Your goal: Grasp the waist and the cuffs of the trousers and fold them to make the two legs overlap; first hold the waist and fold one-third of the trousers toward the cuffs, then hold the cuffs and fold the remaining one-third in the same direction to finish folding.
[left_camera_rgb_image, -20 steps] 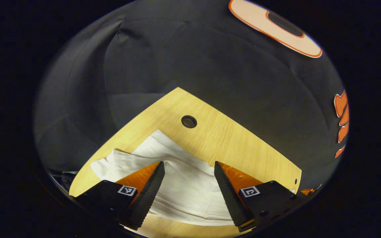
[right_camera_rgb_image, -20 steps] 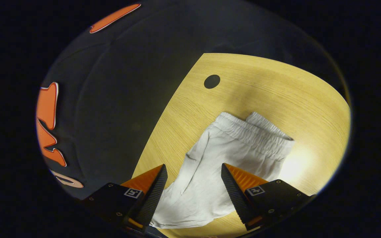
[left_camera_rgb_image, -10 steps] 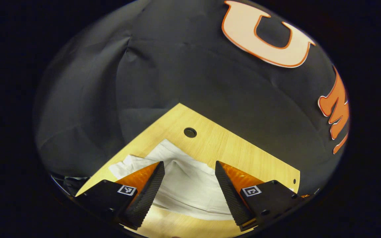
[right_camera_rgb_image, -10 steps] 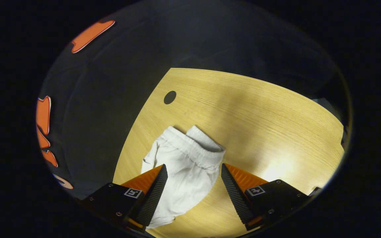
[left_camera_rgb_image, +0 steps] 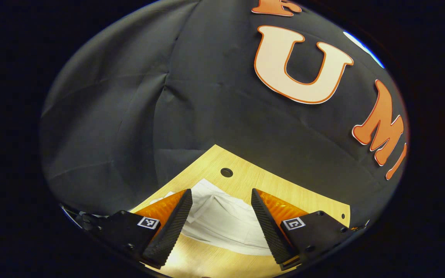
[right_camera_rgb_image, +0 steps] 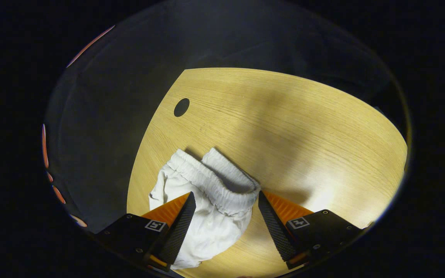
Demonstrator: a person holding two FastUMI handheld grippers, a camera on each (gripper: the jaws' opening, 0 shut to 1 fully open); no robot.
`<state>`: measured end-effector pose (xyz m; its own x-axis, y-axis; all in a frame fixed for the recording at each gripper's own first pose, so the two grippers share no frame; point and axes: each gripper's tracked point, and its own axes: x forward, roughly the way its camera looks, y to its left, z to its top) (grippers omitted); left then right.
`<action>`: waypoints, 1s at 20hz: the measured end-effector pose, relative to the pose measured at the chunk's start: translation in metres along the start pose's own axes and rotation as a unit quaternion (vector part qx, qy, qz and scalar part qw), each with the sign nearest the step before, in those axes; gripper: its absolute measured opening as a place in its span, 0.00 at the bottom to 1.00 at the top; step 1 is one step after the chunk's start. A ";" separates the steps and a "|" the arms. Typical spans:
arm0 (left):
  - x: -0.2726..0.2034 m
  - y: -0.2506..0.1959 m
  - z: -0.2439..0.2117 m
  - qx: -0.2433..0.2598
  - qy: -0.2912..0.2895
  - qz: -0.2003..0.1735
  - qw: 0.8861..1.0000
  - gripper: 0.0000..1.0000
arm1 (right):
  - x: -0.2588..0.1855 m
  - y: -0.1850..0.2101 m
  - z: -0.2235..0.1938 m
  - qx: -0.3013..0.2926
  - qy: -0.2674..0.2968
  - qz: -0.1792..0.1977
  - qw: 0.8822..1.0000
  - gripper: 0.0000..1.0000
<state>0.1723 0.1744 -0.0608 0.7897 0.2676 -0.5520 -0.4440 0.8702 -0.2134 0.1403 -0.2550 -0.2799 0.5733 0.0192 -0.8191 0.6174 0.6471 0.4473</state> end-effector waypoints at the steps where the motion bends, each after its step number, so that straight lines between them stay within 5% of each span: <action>1: -0.001 0.000 -0.002 0.003 0.000 0.004 1.000 1.00 | 0.003 0.002 0.001 -0.002 0.000 0.000 1.000 0.98; 3: -0.006 0.000 -0.008 0.000 0.001 0.011 1.000 1.00 | 0.008 -0.005 0.002 -0.006 -0.009 -0.010 1.000 0.90; 7: -0.004 -0.006 -0.014 -0.009 0.005 0.015 1.000 1.00 | 0.007 -0.001 0.007 -0.008 -0.014 0.004 1.000 0.27; 9: -0.006 -0.006 -0.013 -0.006 0.003 0.016 1.000 1.00 | 0.000 0.008 0.009 -0.014 -0.030 0.021 0.999 0.12; 15: -0.006 -0.007 -0.011 0.006 0.004 0.005 1.000 1.00 | -0.059 0.067 0.009 -0.057 -0.071 0.091 0.992 0.06; 20: 0.004 -0.006 -0.014 0.005 0.033 -0.040 0.999 1.00 | -0.111 0.139 -0.023 -0.132 -0.114 0.127 0.976 0.06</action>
<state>0.1722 0.1642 -0.0729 0.7926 0.1685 -0.5860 -0.3754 0.8921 -0.2513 0.1493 -0.1496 -0.1351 0.8134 0.0543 -0.5792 0.2961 0.8184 0.4925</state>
